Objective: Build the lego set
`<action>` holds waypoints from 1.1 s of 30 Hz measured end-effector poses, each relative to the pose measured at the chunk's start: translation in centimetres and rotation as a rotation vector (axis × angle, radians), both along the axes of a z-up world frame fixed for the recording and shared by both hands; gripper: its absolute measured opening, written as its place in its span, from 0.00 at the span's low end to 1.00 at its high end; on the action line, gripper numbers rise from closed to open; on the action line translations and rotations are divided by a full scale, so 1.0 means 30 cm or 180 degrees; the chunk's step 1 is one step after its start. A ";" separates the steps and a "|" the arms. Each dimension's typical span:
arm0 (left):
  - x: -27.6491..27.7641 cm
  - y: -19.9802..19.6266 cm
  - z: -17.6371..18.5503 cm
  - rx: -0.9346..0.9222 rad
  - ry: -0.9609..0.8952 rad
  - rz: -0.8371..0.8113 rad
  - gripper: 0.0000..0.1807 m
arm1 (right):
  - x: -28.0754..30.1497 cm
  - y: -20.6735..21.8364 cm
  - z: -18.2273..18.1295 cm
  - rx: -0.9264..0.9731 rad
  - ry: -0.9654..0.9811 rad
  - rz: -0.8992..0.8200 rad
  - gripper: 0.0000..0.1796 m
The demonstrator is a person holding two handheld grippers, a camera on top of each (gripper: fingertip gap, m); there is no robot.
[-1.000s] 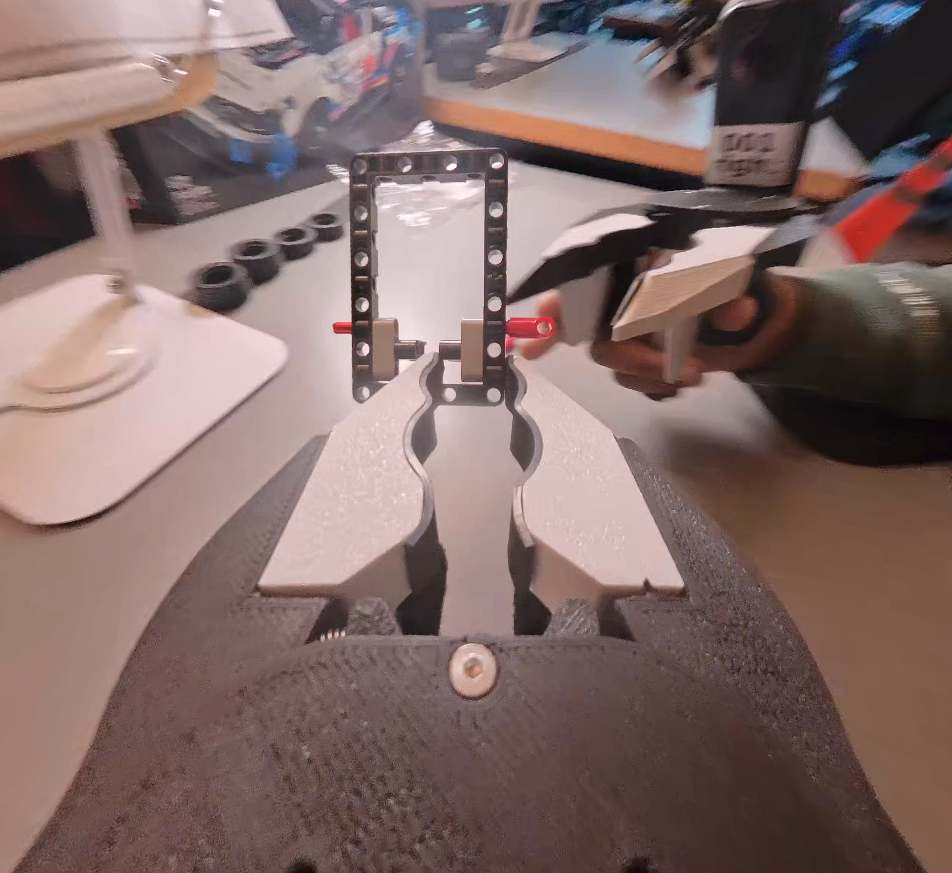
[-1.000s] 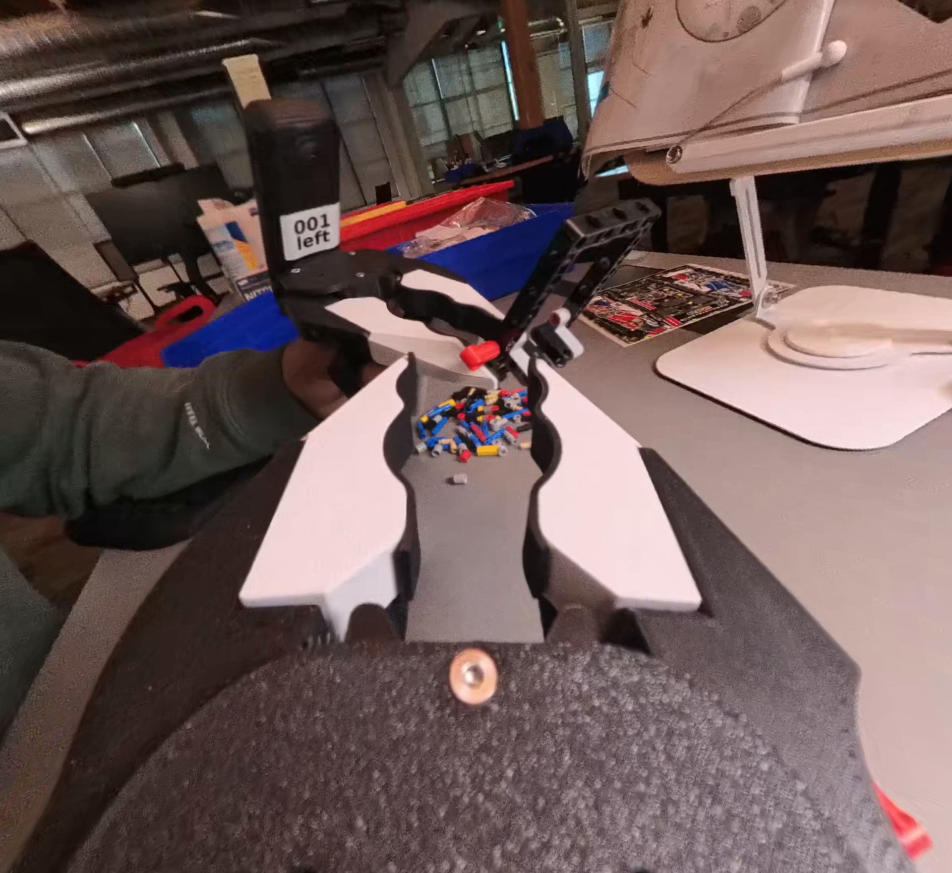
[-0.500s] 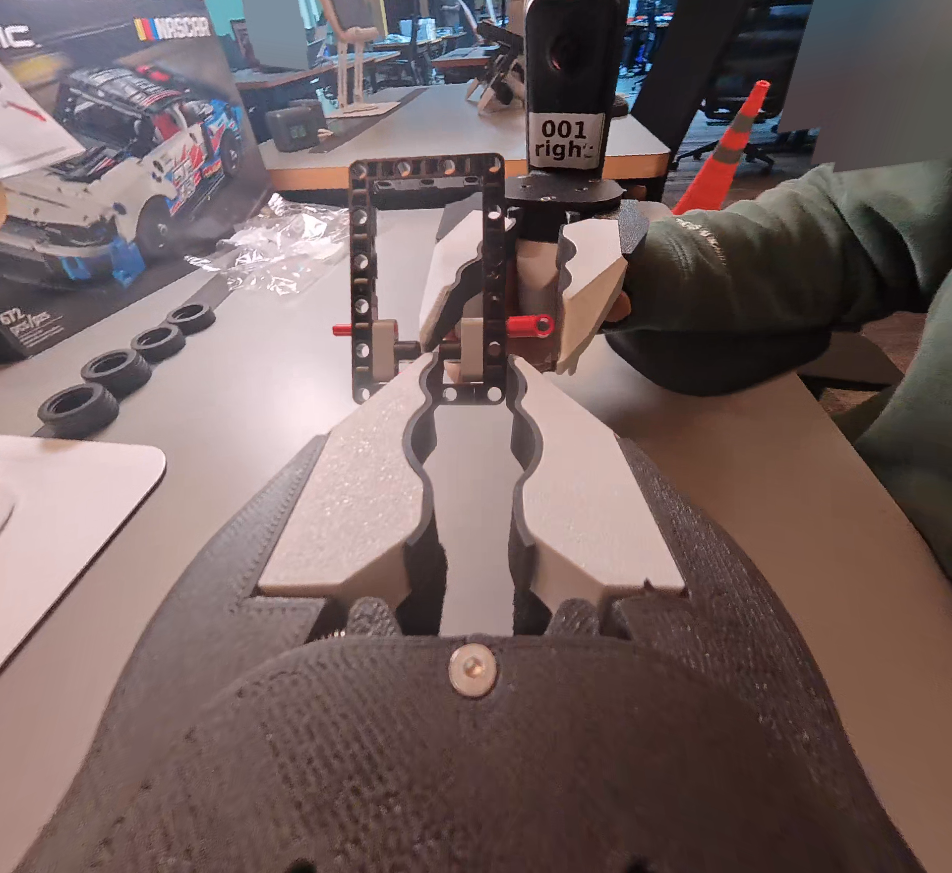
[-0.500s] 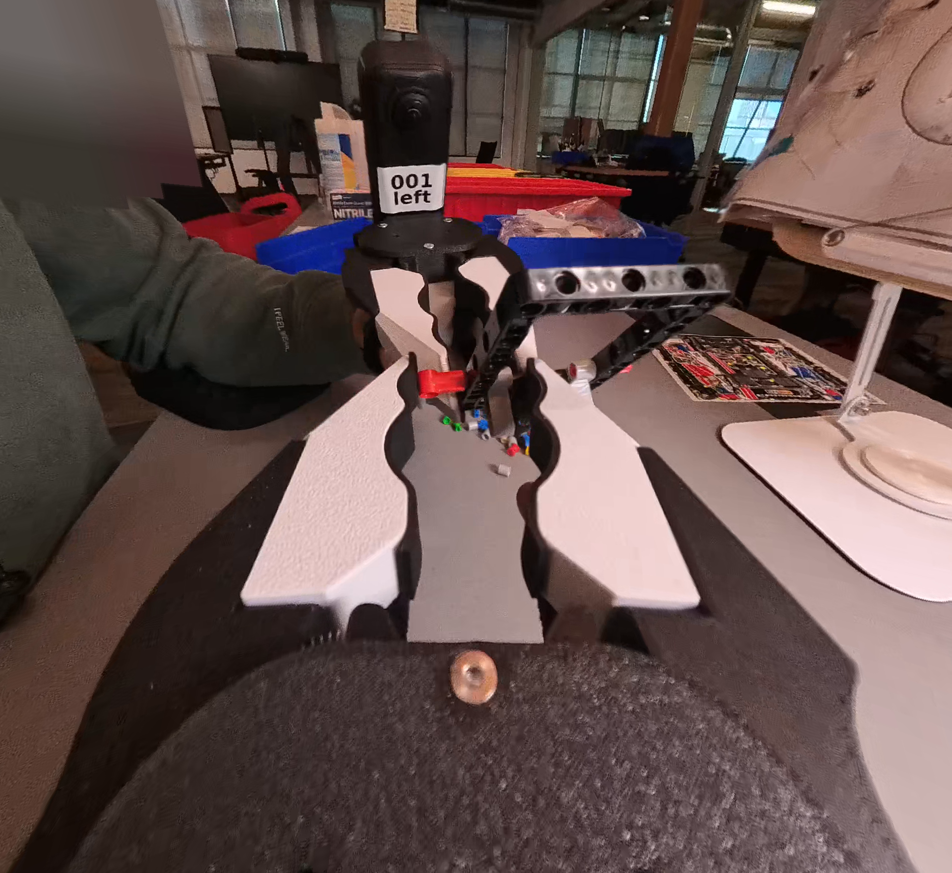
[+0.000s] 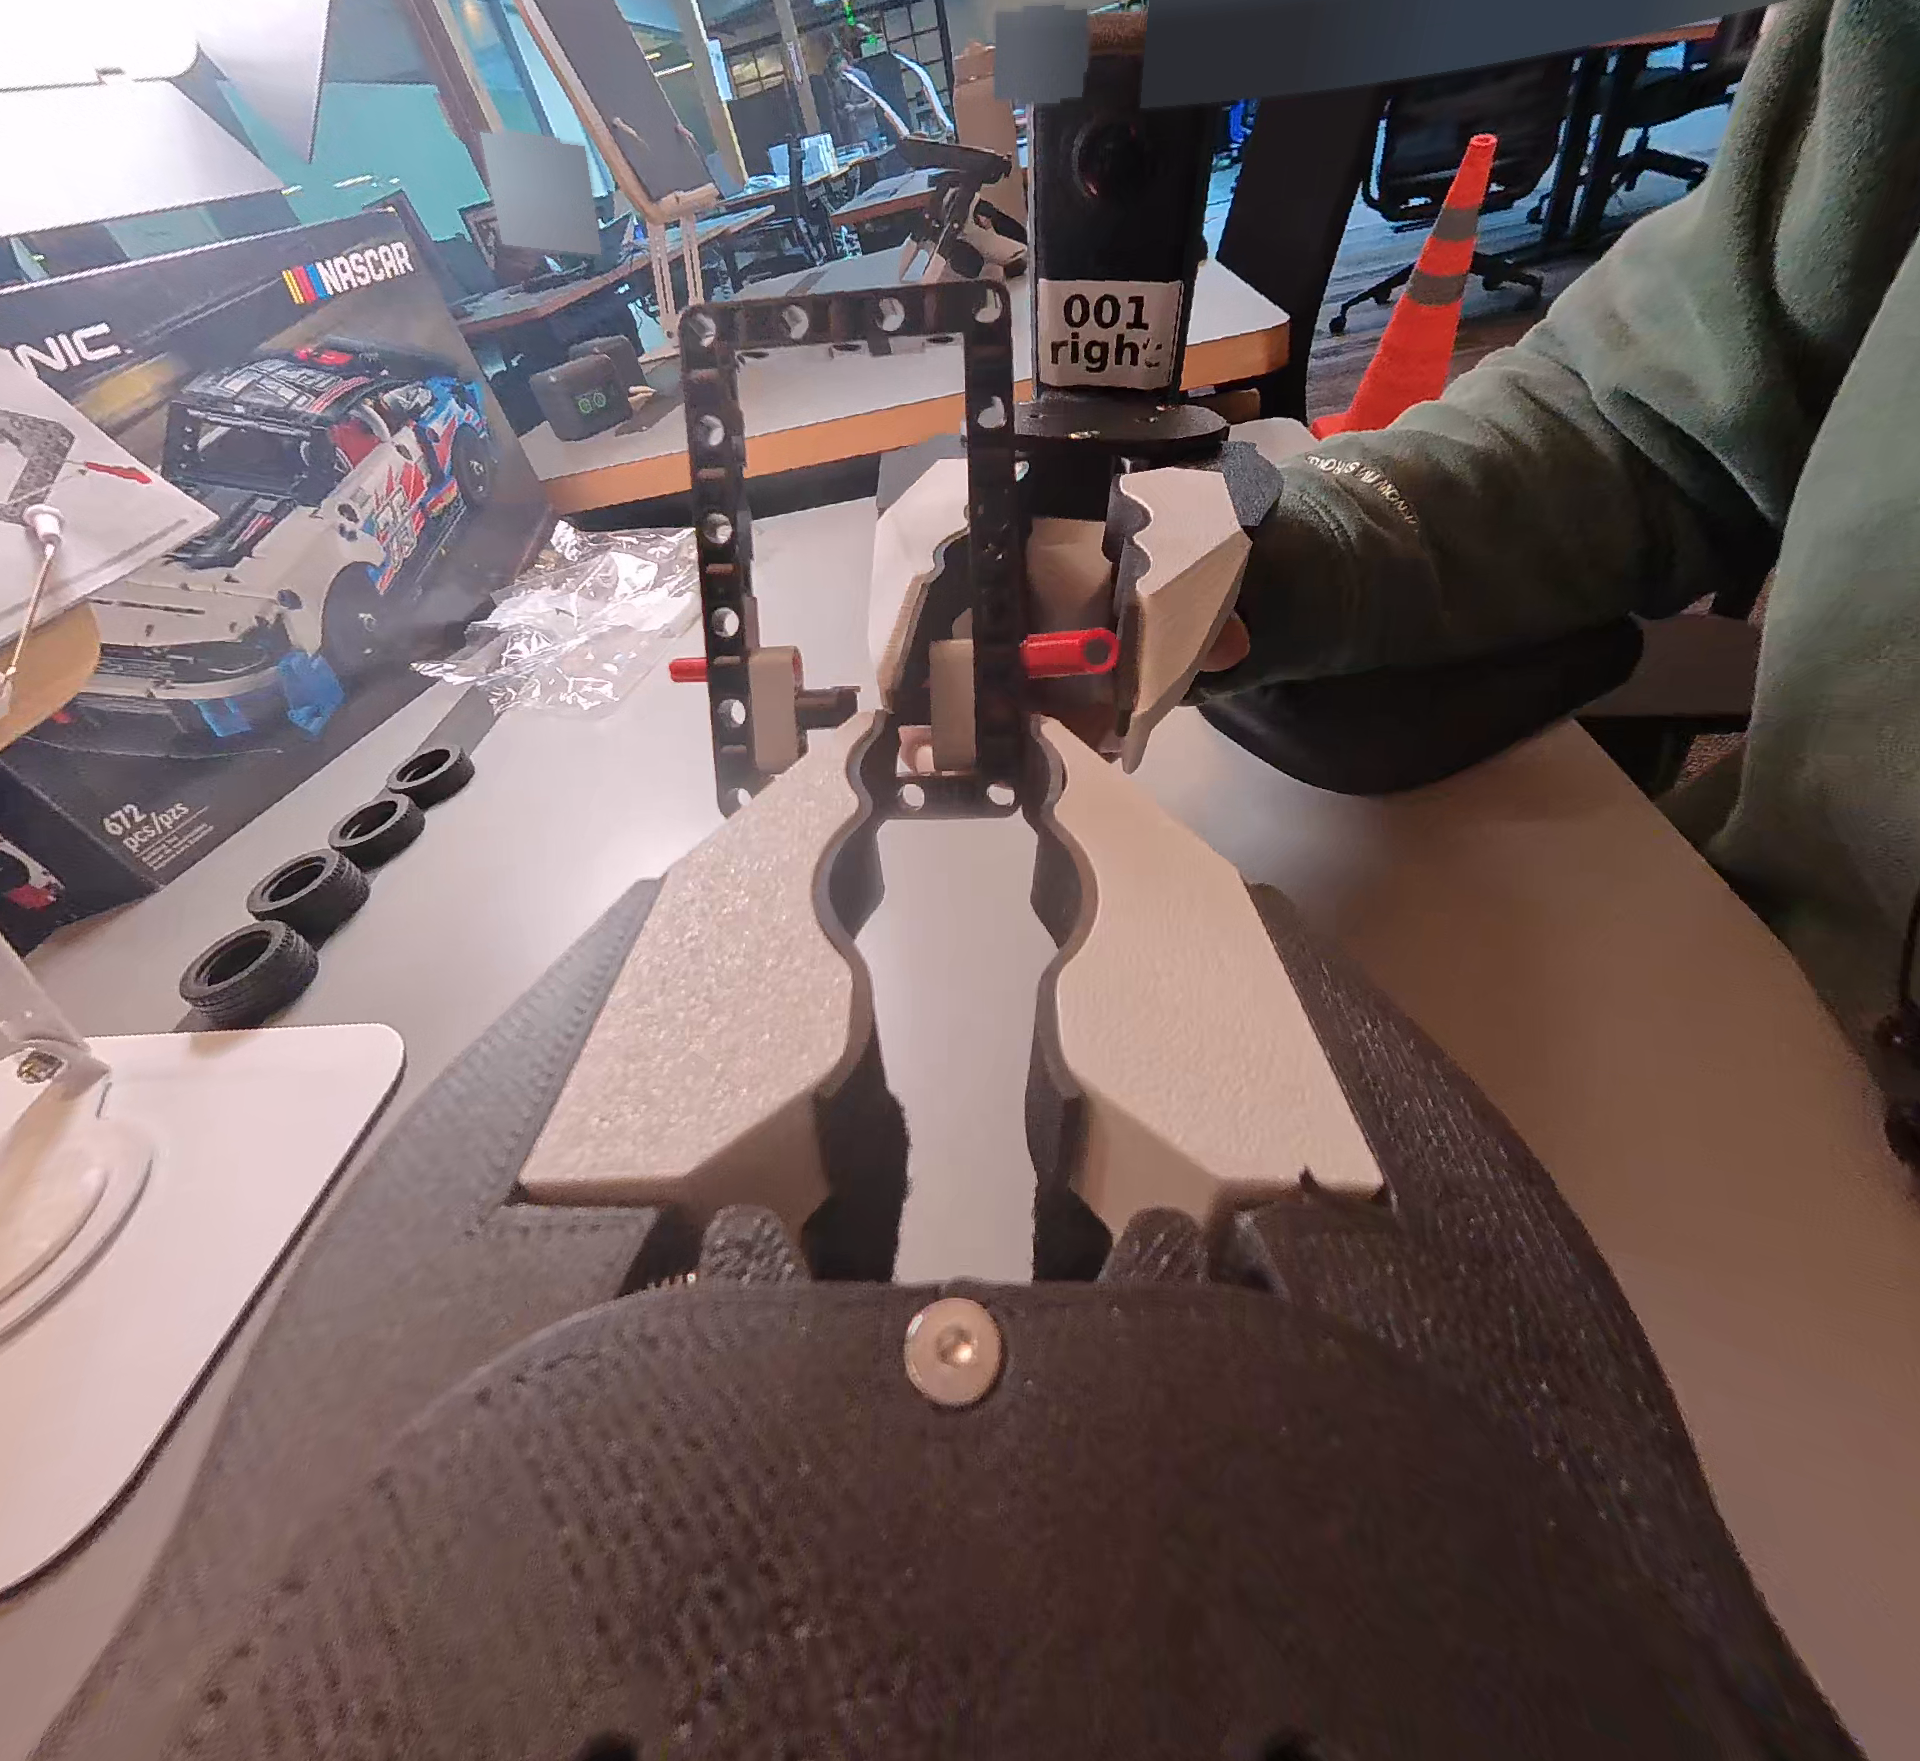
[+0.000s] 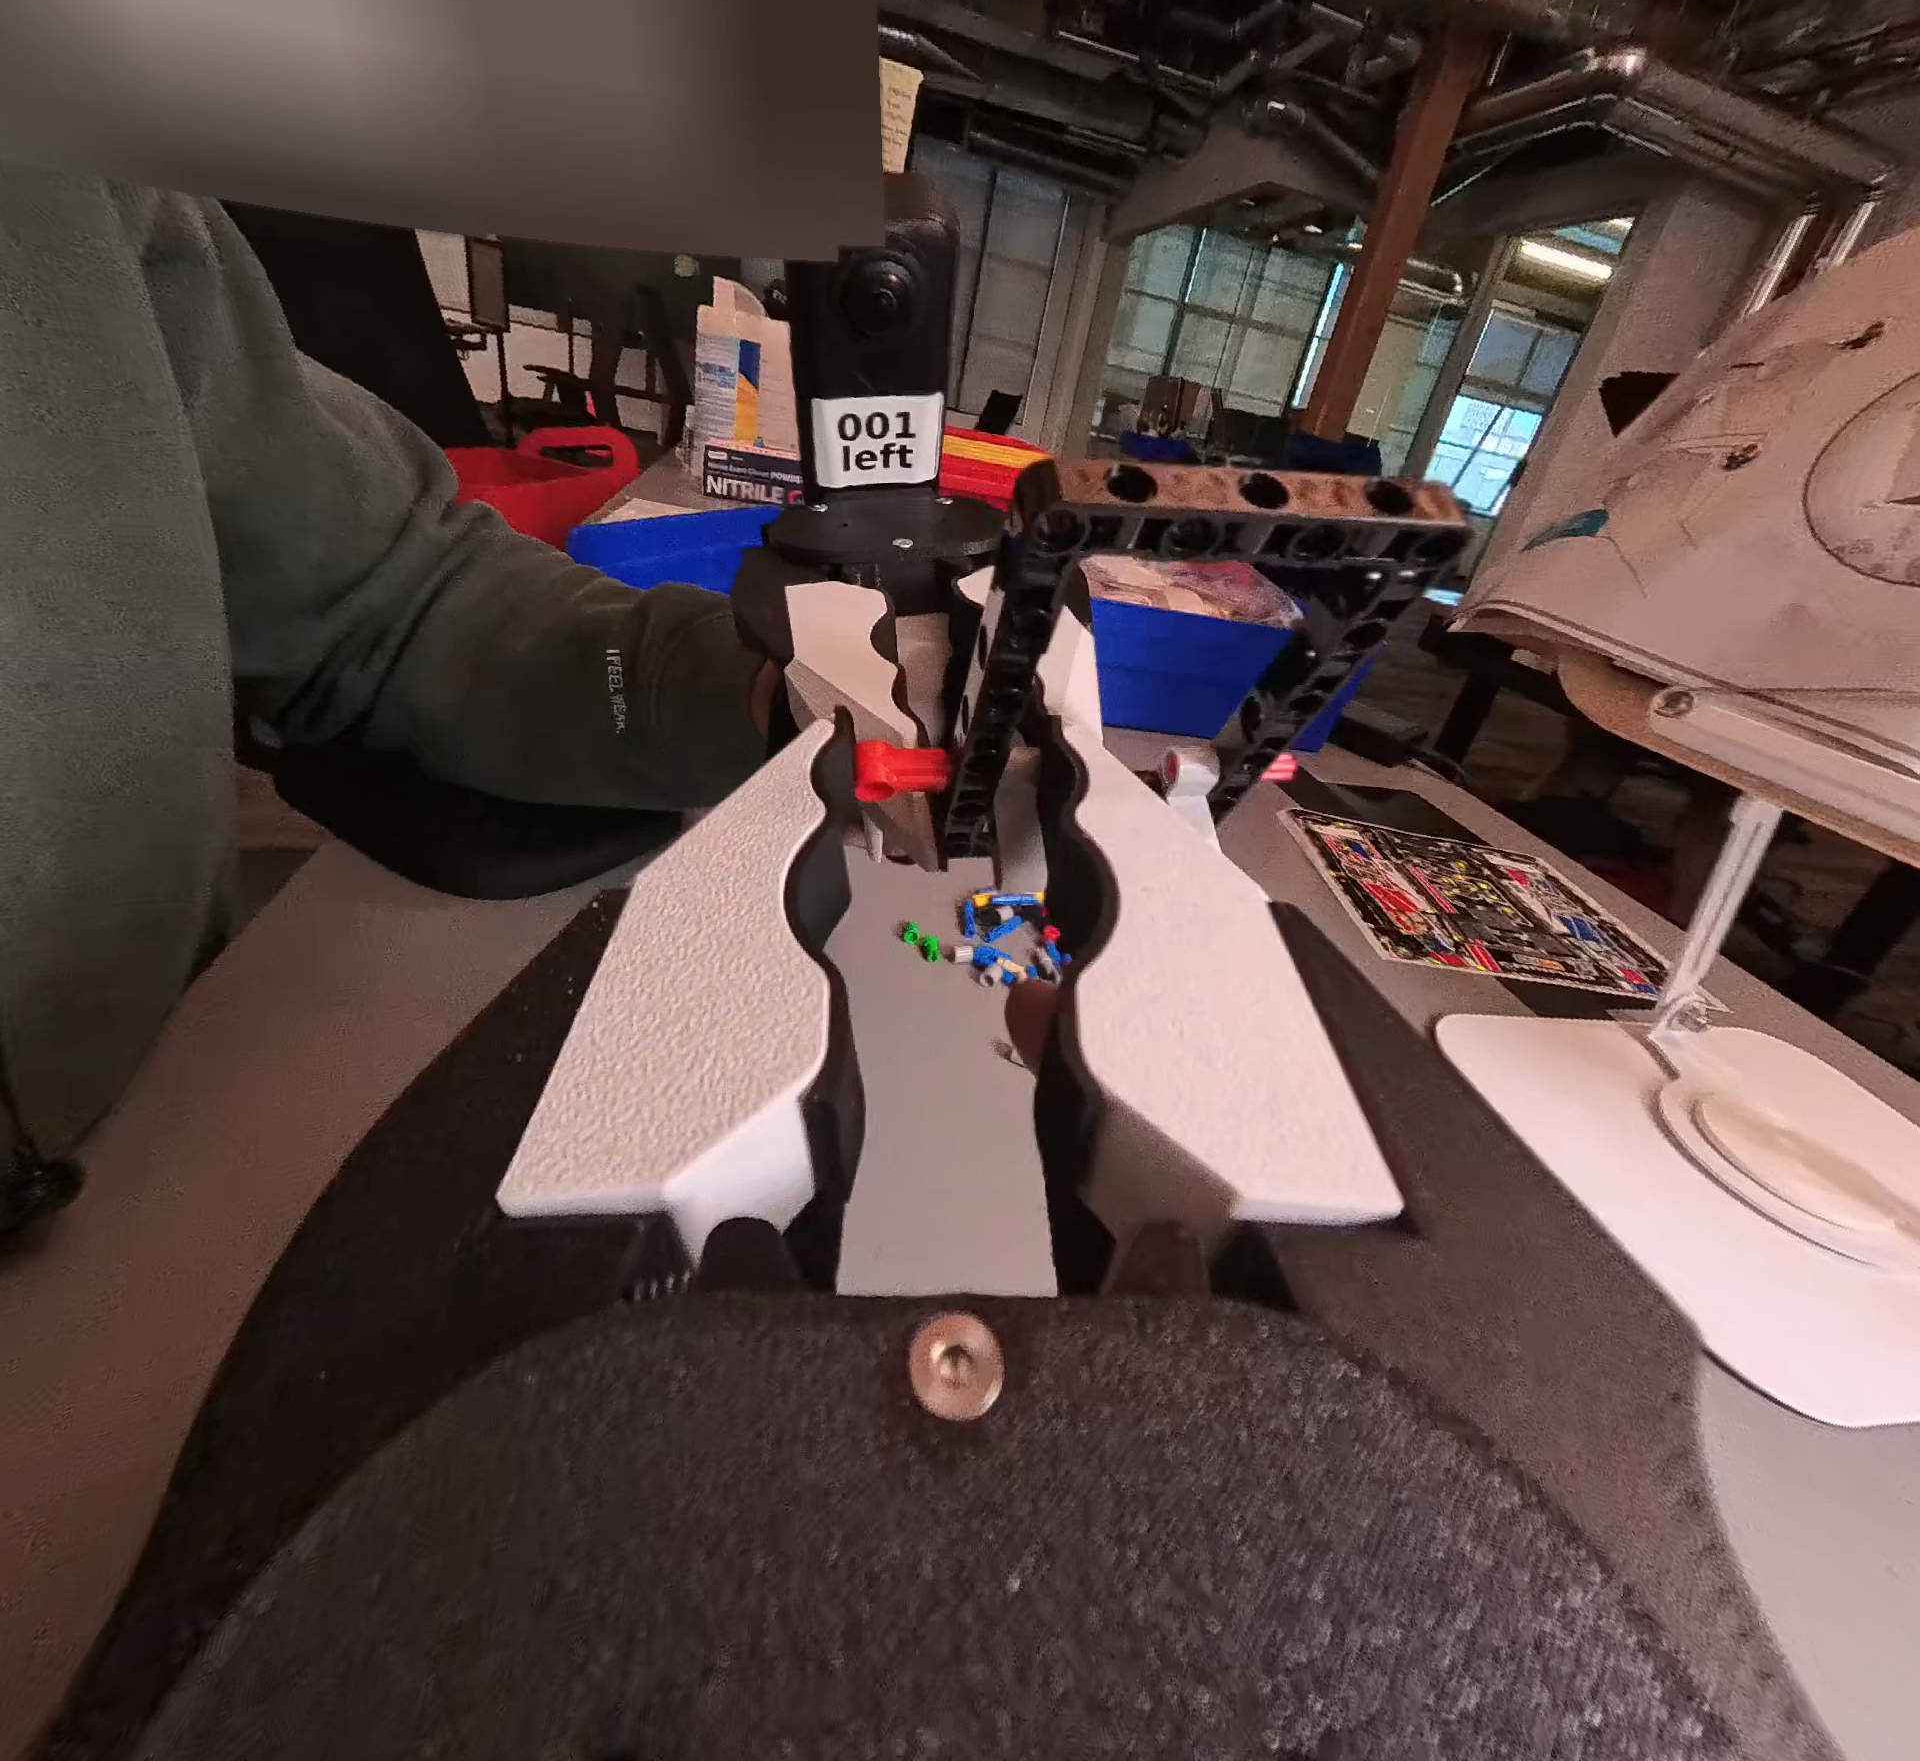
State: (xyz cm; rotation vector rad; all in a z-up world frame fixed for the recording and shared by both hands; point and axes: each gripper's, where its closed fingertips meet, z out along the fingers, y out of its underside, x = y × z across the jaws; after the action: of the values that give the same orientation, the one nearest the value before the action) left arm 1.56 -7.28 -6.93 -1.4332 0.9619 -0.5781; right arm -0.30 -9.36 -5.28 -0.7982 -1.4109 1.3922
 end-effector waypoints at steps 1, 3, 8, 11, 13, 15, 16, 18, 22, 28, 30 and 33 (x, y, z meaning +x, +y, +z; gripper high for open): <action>-0.001 -0.001 0.002 -0.0007 -0.0012 -0.0008 0.13 | -0.001 -0.001 0.002 0.0003 0.0001 -0.0009 0.19; -0.002 0.000 0.001 -0.0018 -0.0033 0.0005 0.13 | -0.005 0.002 0.002 0.0010 -0.0005 -0.0062 0.19; -0.004 0.000 -0.003 0.0008 0.0000 0.0059 0.13 | -0.013 0.002 0.001 0.0029 0.0043 -0.0171 0.18; -0.002 -0.001 -0.005 -0.0016 -0.0028 0.0058 0.13 | -0.013 0.000 0.000 0.0100 0.0094 -0.0206 0.18; -0.001 -0.004 0.004 -0.0027 -0.0071 0.0038 0.12 | -0.010 -0.003 0.010 0.0086 0.0146 -0.0205 0.18; 0.001 -0.004 0.003 -0.0028 -0.0076 0.0046 0.13 | -0.009 -0.002 0.008 0.0102 0.0131 -0.0211 0.18; 0.001 -0.004 0.001 -0.0029 -0.0069 0.0045 0.13 | -0.009 -0.002 0.007 0.0074 0.0128 -0.0204 0.18; 0.002 -0.005 0.002 -0.0022 -0.0073 0.0042 0.13 | -0.008 -0.002 0.009 0.0057 0.0137 -0.0207 0.18; -0.005 0.005 -0.005 -0.0101 -0.0135 0.0020 0.13 | -0.015 0.008 -0.001 0.0078 0.0055 -0.0276 0.18; -0.058 0.031 0.007 -0.0537 -0.0993 -0.0185 0.13 | -0.017 0.029 0.028 0.0036 -0.0124 -0.0356 0.26; -0.077 0.022 0.023 -0.1028 -0.1491 -0.0461 0.13 | 0.018 0.052 0.041 -0.0002 -0.0246 -0.0271 0.25; -0.105 -0.031 0.089 -0.1704 -0.2419 -0.1312 0.13 | 0.083 0.144 0.089 0.0171 -0.0285 -0.0452 0.26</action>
State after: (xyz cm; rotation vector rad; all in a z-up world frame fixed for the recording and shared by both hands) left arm -1.58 -8.20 -4.25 -1.2857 0.4874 -1.6432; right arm 2.20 -5.03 -2.61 -0.9172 -1.4251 1.2183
